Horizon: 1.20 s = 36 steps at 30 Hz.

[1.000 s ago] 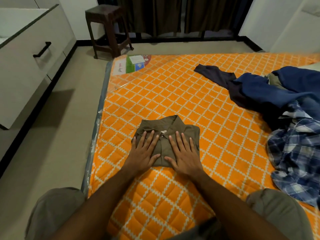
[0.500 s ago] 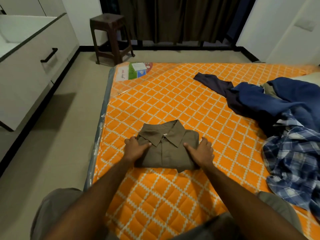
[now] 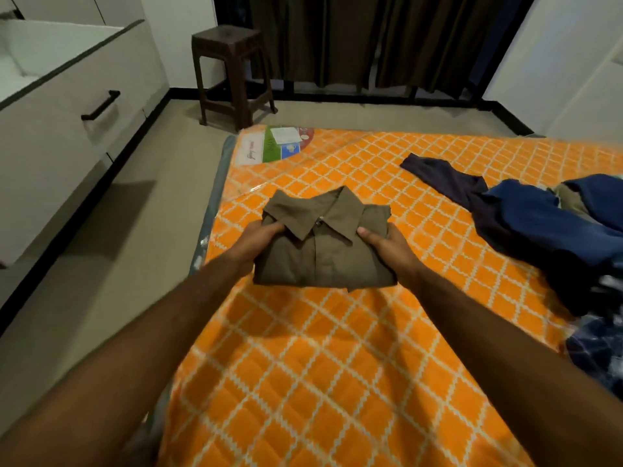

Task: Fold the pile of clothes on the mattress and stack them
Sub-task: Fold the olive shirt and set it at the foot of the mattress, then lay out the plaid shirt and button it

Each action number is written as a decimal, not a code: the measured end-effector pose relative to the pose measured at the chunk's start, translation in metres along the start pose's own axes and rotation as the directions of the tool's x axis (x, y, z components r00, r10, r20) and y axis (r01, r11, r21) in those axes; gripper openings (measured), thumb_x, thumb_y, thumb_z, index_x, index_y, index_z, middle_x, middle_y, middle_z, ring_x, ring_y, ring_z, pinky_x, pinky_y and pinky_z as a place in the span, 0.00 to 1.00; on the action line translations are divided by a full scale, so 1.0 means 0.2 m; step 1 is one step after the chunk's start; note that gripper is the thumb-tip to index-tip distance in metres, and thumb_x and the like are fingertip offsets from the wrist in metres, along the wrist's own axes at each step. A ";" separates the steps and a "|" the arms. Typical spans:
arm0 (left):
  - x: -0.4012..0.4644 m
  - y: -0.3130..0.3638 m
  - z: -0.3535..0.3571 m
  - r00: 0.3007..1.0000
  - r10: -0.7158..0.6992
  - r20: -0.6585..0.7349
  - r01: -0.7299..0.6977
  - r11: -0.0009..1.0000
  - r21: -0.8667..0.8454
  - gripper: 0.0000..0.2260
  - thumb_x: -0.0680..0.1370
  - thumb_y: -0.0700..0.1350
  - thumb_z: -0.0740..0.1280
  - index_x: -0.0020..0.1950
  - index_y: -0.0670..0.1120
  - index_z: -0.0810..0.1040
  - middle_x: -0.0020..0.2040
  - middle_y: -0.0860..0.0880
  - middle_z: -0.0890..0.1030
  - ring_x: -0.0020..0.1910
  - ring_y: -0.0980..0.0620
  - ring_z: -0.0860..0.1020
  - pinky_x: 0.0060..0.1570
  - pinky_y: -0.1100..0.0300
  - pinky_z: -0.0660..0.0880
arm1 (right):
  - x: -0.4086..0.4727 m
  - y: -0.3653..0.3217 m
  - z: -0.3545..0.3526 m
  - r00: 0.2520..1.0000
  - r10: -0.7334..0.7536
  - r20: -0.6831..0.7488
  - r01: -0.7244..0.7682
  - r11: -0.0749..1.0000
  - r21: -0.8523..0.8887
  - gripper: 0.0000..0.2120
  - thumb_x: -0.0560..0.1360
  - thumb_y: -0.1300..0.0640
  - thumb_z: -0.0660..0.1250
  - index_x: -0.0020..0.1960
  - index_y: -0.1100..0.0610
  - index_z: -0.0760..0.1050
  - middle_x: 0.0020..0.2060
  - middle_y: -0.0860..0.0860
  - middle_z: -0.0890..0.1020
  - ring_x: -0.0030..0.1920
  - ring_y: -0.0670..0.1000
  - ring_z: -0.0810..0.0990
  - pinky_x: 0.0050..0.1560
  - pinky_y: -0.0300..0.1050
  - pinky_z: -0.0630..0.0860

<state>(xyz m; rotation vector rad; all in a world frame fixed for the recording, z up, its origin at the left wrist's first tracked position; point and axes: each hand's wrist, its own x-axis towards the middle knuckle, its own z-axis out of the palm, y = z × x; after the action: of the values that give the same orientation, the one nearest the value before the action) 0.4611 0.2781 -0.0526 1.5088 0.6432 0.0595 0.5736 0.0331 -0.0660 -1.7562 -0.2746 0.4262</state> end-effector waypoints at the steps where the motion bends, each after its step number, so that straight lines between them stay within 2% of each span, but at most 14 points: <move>1: 0.12 0.09 -0.05 0.999 0.025 -0.027 -0.025 1.000 -0.009 0.16 0.78 0.48 0.71 0.62 0.42 0.80 0.52 0.46 0.84 0.46 0.50 0.81 0.40 0.58 0.77 | 0.15 -0.06 0.02 1.000 -0.020 0.018 0.020 1.000 0.006 0.16 0.79 0.54 0.71 0.64 0.60 0.77 0.56 0.54 0.85 0.53 0.55 0.85 0.53 0.52 0.82; 5: 0.67 0.50 -0.25 0.987 0.079 -0.138 -0.086 0.995 -0.046 0.10 0.78 0.45 0.70 0.56 0.42 0.79 0.45 0.48 0.82 0.42 0.51 0.79 0.38 0.59 0.74 | 0.87 -0.37 0.14 0.994 -0.101 0.052 0.099 0.994 0.038 0.13 0.80 0.56 0.69 0.62 0.59 0.79 0.54 0.54 0.85 0.48 0.49 0.86 0.43 0.40 0.83; 7: 0.94 0.63 -0.34 0.979 0.123 -0.160 -0.135 0.989 -0.063 0.08 0.77 0.44 0.71 0.54 0.43 0.79 0.46 0.47 0.81 0.41 0.52 0.80 0.37 0.59 0.76 | 1.21 -0.44 0.21 0.988 -0.142 0.061 0.140 0.990 0.037 0.14 0.79 0.56 0.70 0.63 0.60 0.79 0.54 0.54 0.85 0.48 0.49 0.86 0.43 0.40 0.82; 10: 1.33 0.71 -0.43 0.967 0.200 -0.155 -0.204 0.979 -0.007 0.12 0.77 0.44 0.72 0.59 0.42 0.78 0.50 0.47 0.82 0.42 0.54 0.82 0.36 0.63 0.77 | 1.67 -0.49 0.30 0.983 -0.175 0.054 0.173 0.984 0.053 0.15 0.79 0.54 0.71 0.63 0.60 0.78 0.54 0.54 0.85 0.51 0.52 0.85 0.43 0.42 0.82; 12: 1.61 0.63 -0.47 0.968 0.210 -0.140 -0.201 0.977 0.076 0.20 0.78 0.48 0.72 0.67 0.43 0.75 0.57 0.46 0.81 0.53 0.49 0.81 0.47 0.57 0.79 | 1.90 -0.42 0.35 0.988 -0.134 0.083 0.131 0.991 0.038 0.17 0.79 0.50 0.70 0.63 0.58 0.78 0.55 0.55 0.85 0.52 0.53 0.85 0.46 0.44 0.82; 14: 1.87 0.44 -0.49 0.955 0.244 -0.167 -0.191 0.940 0.284 0.28 0.76 0.55 0.72 0.73 0.47 0.70 0.65 0.45 0.78 0.63 0.45 0.77 0.62 0.47 0.76 | 2.08 -0.19 0.40 0.990 -0.069 0.122 0.074 0.996 -0.039 0.17 0.81 0.44 0.66 0.63 0.53 0.76 0.57 0.53 0.84 0.53 0.52 0.84 0.53 0.44 0.81; 15: 1.92 0.34 -0.47 0.942 0.272 -0.195 -0.190 0.915 0.357 0.32 0.75 0.59 0.72 0.75 0.49 0.68 0.68 0.46 0.76 0.66 0.45 0.76 0.65 0.46 0.74 | 2.09 -0.04 0.42 0.990 -0.069 0.123 0.087 0.985 -0.149 0.17 0.81 0.41 0.63 0.64 0.49 0.74 0.58 0.51 0.83 0.57 0.53 0.82 0.57 0.44 0.79; 17: 2.03 0.17 -0.44 0.893 0.351 -0.281 -0.224 0.890 0.397 0.34 0.75 0.63 0.70 0.77 0.52 0.66 0.70 0.51 0.74 0.67 0.49 0.73 0.67 0.50 0.72 | 2.11 0.26 0.48 0.975 -0.217 0.034 0.205 0.842 -0.499 0.23 0.82 0.36 0.57 0.72 0.46 0.69 0.64 0.50 0.76 0.65 0.56 0.74 0.67 0.50 0.70; 19: 2.13 0.09 -0.41 0.811 0.455 -0.368 -0.239 0.831 0.503 0.32 0.77 0.64 0.66 0.77 0.51 0.65 0.71 0.52 0.72 0.68 0.50 0.72 0.65 0.53 0.71 | 2.13 0.39 0.52 0.914 -0.404 -0.034 0.288 0.707 -0.646 0.29 0.81 0.35 0.50 0.73 0.52 0.67 0.65 0.51 0.73 0.64 0.56 0.70 0.66 0.54 0.68; 22: 2.20 0.02 -0.41 0.798 0.488 -0.353 -0.190 0.760 0.621 0.32 0.78 0.67 0.62 0.77 0.51 0.65 0.73 0.48 0.71 0.69 0.47 0.72 0.65 0.51 0.71 | 2.14 0.43 0.54 0.923 -0.373 -0.090 0.252 0.767 -0.590 0.31 0.79 0.34 0.49 0.75 0.51 0.65 0.66 0.50 0.72 0.64 0.53 0.69 0.66 0.55 0.69; 26: 2.13 0.05 -0.39 0.811 0.466 -0.354 -0.149 0.750 0.645 0.31 0.80 0.63 0.61 0.78 0.49 0.63 0.74 0.45 0.71 0.71 0.43 0.71 0.67 0.48 0.71 | 2.10 0.36 0.51 0.948 -0.319 -0.021 0.272 0.840 -0.470 0.31 0.81 0.34 0.54 0.80 0.44 0.56 0.69 0.47 0.70 0.68 0.50 0.66 0.69 0.51 0.64; 30: 1.93 0.09 -0.33 0.858 0.444 -0.259 -0.132 0.678 0.723 0.34 0.82 0.59 0.62 0.81 0.47 0.52 0.80 0.44 0.59 0.76 0.42 0.63 0.73 0.45 0.64 | 1.92 0.33 0.43 0.971 -0.226 0.074 0.234 0.857 -0.460 0.36 0.82 0.38 0.58 0.83 0.53 0.50 0.78 0.51 0.62 0.77 0.53 0.60 0.75 0.51 0.59; 33: 1.60 -0.07 -0.20 0.881 0.427 -0.204 -0.049 0.512 0.857 0.34 0.83 0.58 0.58 0.82 0.45 0.46 0.83 0.44 0.48 0.79 0.42 0.57 0.76 0.43 0.57 | 1.59 0.44 0.36 0.959 -0.255 0.123 0.264 0.645 -0.718 0.39 0.80 0.35 0.48 0.82 0.57 0.49 0.81 0.54 0.57 0.80 0.54 0.56 0.78 0.50 0.54; 36: 1.22 -0.26 0.00 0.895 0.441 -0.067 -0.075 0.297 0.952 0.31 0.82 0.60 0.49 0.80 0.43 0.61 0.81 0.40 0.57 0.79 0.41 0.60 0.75 0.36 0.57 | 1.15 0.51 0.23 0.952 -0.241 0.187 0.279 0.438 -0.855 0.37 0.79 0.34 0.41 0.83 0.52 0.51 0.82 0.50 0.52 0.81 0.52 0.51 0.78 0.51 0.45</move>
<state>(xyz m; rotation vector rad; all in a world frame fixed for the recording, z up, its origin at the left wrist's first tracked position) 0.6473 0.3759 -0.1876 2.8360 0.7108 0.2270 0.7578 0.1452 -0.2050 -2.6700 -0.9227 0.0478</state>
